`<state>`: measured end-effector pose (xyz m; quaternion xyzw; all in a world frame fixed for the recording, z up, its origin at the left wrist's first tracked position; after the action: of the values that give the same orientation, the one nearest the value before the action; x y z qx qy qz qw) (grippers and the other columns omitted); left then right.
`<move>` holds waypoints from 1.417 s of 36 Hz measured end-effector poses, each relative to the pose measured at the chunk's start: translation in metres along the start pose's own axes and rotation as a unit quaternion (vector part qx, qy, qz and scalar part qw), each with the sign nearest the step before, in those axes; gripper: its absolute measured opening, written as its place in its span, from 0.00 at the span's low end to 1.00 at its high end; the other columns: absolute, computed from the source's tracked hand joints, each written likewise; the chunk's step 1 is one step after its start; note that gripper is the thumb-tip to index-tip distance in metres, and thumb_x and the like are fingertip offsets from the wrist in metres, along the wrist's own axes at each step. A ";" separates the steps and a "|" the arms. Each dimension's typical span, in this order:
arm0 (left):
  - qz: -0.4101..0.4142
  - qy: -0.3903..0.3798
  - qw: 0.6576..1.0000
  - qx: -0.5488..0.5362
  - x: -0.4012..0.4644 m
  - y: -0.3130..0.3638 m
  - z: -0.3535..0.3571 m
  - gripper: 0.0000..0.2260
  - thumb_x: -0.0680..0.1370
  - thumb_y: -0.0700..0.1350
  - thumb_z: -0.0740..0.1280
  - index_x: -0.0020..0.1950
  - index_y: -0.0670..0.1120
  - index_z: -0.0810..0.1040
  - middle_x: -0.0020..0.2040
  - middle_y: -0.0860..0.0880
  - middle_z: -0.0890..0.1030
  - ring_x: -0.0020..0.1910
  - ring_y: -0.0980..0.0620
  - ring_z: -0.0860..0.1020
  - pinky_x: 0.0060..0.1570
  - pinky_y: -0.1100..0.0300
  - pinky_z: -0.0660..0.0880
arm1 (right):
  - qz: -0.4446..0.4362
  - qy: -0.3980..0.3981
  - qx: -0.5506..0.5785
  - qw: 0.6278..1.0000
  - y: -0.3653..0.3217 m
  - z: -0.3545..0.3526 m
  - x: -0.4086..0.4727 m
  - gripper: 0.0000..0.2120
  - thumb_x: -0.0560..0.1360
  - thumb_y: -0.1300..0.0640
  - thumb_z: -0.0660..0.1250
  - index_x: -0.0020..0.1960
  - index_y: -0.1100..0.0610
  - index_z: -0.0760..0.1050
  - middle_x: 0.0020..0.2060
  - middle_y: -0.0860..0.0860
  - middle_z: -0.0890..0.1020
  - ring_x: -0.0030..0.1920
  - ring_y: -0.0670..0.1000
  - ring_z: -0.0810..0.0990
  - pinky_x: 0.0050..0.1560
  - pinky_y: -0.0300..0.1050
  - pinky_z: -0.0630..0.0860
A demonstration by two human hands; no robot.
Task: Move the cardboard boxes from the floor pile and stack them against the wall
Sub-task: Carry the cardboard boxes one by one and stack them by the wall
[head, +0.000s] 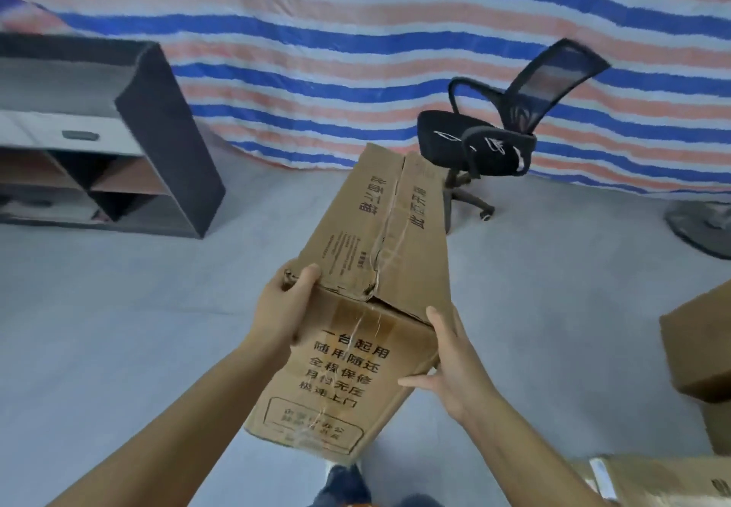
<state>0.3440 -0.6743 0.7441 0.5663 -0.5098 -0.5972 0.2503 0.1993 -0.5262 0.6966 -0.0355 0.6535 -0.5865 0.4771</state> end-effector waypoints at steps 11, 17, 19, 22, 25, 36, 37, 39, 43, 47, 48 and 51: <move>-0.031 0.173 0.976 -0.130 -0.149 -0.095 -0.127 0.04 0.79 0.51 0.63 0.48 0.52 0.75 0.40 0.54 0.76 0.37 0.56 0.76 0.38 0.52 0.68 | -0.024 -0.150 -0.151 0.977 0.066 0.057 -0.108 0.13 0.81 0.47 0.58 0.63 0.35 0.66 0.50 0.32 0.72 0.48 0.42 0.72 0.49 0.61 0.80; -0.034 0.270 0.949 -0.161 -0.225 -0.140 -0.215 0.05 0.78 0.52 0.64 0.47 0.53 0.76 0.41 0.54 0.78 0.38 0.54 0.77 0.34 0.55 0.68 | -0.013 -0.234 -0.206 0.950 0.115 0.112 -0.176 0.17 0.80 0.45 0.58 0.68 0.37 0.65 0.53 0.34 0.72 0.50 0.42 0.72 0.48 0.61 0.81; -0.036 0.297 0.938 -0.176 -0.250 -0.157 -0.245 0.05 0.78 0.53 0.64 0.49 0.53 0.77 0.41 0.53 0.78 0.38 0.52 0.79 0.34 0.54 0.69 | -0.011 -0.265 -0.223 0.938 0.133 0.133 -0.197 0.17 0.80 0.46 0.58 0.68 0.37 0.64 0.54 0.35 0.73 0.52 0.43 0.72 0.48 0.61 0.81; -0.040 0.338 0.916 -0.211 -0.288 -0.184 -0.290 0.06 0.78 0.52 0.64 0.50 0.52 0.78 0.39 0.54 0.80 0.36 0.53 0.80 0.32 0.57 0.70 | -0.016 -0.311 -0.251 0.917 0.163 0.170 -0.231 0.16 0.80 0.46 0.58 0.67 0.35 0.63 0.55 0.35 0.73 0.53 0.42 0.73 0.49 0.62 0.80; -0.040 0.374 0.892 -0.252 -0.326 -0.208 -0.340 0.03 0.78 0.50 0.65 0.47 0.53 0.77 0.31 0.58 0.81 0.29 0.61 0.80 0.27 0.60 0.72 | -0.015 -0.350 -0.278 0.894 0.196 0.211 -0.269 0.15 0.80 0.46 0.58 0.66 0.35 0.65 0.57 0.40 0.76 0.56 0.44 0.74 0.48 0.63 0.81; -0.028 0.475 0.827 -0.299 -0.453 -0.294 -0.558 0.06 0.79 0.48 0.64 0.54 0.50 0.79 0.37 0.55 0.83 0.32 0.58 0.82 0.24 0.62 0.73 | 0.011 -0.467 -0.317 0.825 0.342 0.384 -0.428 0.15 0.81 0.47 0.57 0.67 0.38 0.66 0.57 0.42 0.77 0.54 0.46 0.77 0.47 0.65 0.80; -0.026 0.486 0.820 -0.300 -0.463 -0.301 -0.575 0.06 0.79 0.48 0.64 0.53 0.50 0.79 0.36 0.56 0.83 0.32 0.59 0.82 0.24 0.63 0.73 | 0.015 -0.476 -0.320 0.819 0.353 0.398 -0.442 0.15 0.81 0.47 0.57 0.67 0.38 0.66 0.56 0.42 0.77 0.53 0.46 0.77 0.47 0.65 0.80; -0.026 0.510 0.804 -0.304 -0.482 -0.316 -0.607 0.05 0.79 0.48 0.64 0.52 0.51 0.78 0.37 0.55 0.83 0.33 0.58 0.82 0.25 0.63 0.73 | 0.025 -0.495 -0.326 0.805 0.375 0.426 -0.467 0.15 0.81 0.48 0.57 0.66 0.38 0.66 0.55 0.41 0.77 0.53 0.46 0.77 0.47 0.65 0.80; -0.032 0.554 0.773 -0.308 -0.510 -0.344 -0.666 0.06 0.79 0.49 0.65 0.52 0.50 0.78 0.41 0.53 0.82 0.39 0.54 0.81 0.26 0.61 0.72 | 0.032 -0.533 -0.344 0.772 0.416 0.480 -0.507 0.17 0.81 0.48 0.58 0.69 0.38 0.65 0.57 0.43 0.77 0.54 0.47 0.77 0.47 0.64 0.80; -0.038 0.591 0.742 -0.314 -0.527 -0.368 -0.717 0.05 0.79 0.49 0.64 0.51 0.51 0.77 0.40 0.54 0.81 0.37 0.55 0.79 0.22 0.63 0.69 | 0.040 -0.560 -0.360 0.745 0.450 0.534 -0.536 0.18 0.81 0.48 0.58 0.70 0.40 0.64 0.56 0.44 0.78 0.53 0.48 0.78 0.45 0.65 0.80; -0.036 0.596 0.735 -0.320 -0.529 -0.372 -0.729 0.05 0.79 0.49 0.64 0.52 0.51 0.77 0.41 0.53 0.81 0.37 0.55 0.80 0.22 0.64 0.70 | 0.040 -0.566 -0.364 0.739 0.457 0.548 -0.542 0.18 0.81 0.48 0.58 0.70 0.40 0.64 0.55 0.44 0.78 0.52 0.48 0.78 0.45 0.65 0.80; -0.037 0.612 0.721 -0.323 -0.529 -0.385 -0.770 0.06 0.79 0.50 0.64 0.53 0.51 0.77 0.43 0.52 0.82 0.39 0.55 0.80 0.27 0.62 0.71 | 0.037 -0.585 -0.378 0.717 0.481 0.596 -0.555 0.19 0.80 0.48 0.58 0.70 0.41 0.64 0.54 0.45 0.78 0.51 0.48 0.78 0.46 0.66 0.80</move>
<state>1.2925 -0.3248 0.7472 0.7120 -0.0007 -0.2573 0.6534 1.1436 -0.4777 0.7201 -0.5243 0.4127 -0.1348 0.7325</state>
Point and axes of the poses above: each hand's wrist, its own x-axis towards the middle knuckle, its own z-axis out of the palm, y = z × x, the point moved 3 cm from there along x, towards the middle knuckle
